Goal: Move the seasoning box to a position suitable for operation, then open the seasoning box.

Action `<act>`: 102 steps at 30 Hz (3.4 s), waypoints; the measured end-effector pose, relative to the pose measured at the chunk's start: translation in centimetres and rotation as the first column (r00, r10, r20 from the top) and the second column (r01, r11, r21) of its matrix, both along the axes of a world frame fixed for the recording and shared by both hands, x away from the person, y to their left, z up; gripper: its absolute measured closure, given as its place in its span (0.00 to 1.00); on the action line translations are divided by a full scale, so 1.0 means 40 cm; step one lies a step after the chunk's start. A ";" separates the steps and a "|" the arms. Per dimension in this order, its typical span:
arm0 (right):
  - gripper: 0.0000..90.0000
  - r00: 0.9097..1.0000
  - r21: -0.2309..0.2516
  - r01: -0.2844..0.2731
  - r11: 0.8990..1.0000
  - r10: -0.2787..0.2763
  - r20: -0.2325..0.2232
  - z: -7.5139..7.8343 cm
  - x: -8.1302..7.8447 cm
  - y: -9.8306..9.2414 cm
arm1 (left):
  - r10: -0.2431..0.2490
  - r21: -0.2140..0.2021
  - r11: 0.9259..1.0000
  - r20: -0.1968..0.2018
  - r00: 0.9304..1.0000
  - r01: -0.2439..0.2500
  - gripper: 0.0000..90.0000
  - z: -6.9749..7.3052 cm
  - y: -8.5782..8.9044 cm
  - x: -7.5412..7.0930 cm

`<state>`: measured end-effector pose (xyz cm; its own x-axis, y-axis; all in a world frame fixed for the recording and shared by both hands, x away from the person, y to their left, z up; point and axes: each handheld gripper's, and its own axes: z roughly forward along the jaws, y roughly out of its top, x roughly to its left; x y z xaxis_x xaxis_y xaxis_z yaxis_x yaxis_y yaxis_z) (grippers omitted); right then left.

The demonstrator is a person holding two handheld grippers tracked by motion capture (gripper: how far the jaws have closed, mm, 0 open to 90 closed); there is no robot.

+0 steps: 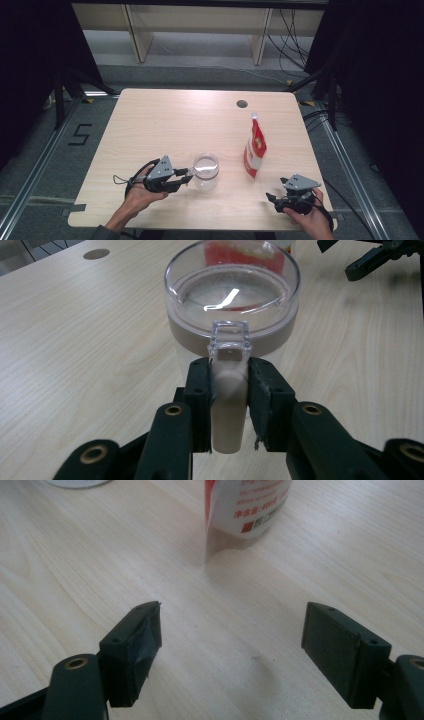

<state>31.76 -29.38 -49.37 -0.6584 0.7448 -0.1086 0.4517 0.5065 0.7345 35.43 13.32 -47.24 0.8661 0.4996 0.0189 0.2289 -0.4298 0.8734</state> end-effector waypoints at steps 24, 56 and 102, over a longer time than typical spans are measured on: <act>0.28 1.000 0.023 -0.011 1.000 0.010 0.024 0.006 -0.005 0.003 | 0.071 -0.009 0.997 -0.024 0.997 -0.072 0.62 0.013 0.028 -0.011; 0.27 0.999 0.036 -0.050 0.998 0.049 0.011 0.005 -0.009 0.018 | 0.167 -0.213 0.959 -0.106 0.980 -0.186 0.69 0.072 0.037 -0.053; 0.63 0.956 0.163 -0.281 0.946 0.262 0.128 0.041 -0.002 0.199 | 0.217 -0.147 0.964 -0.037 0.975 -0.220 0.98 0.056 -0.009 -0.024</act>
<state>31.70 -21.41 -47.71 -0.8307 0.5524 -0.0693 0.2321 0.4567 0.8588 34.46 12.95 -45.01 0.7347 0.6727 -0.0873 0.3214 -0.2318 0.9181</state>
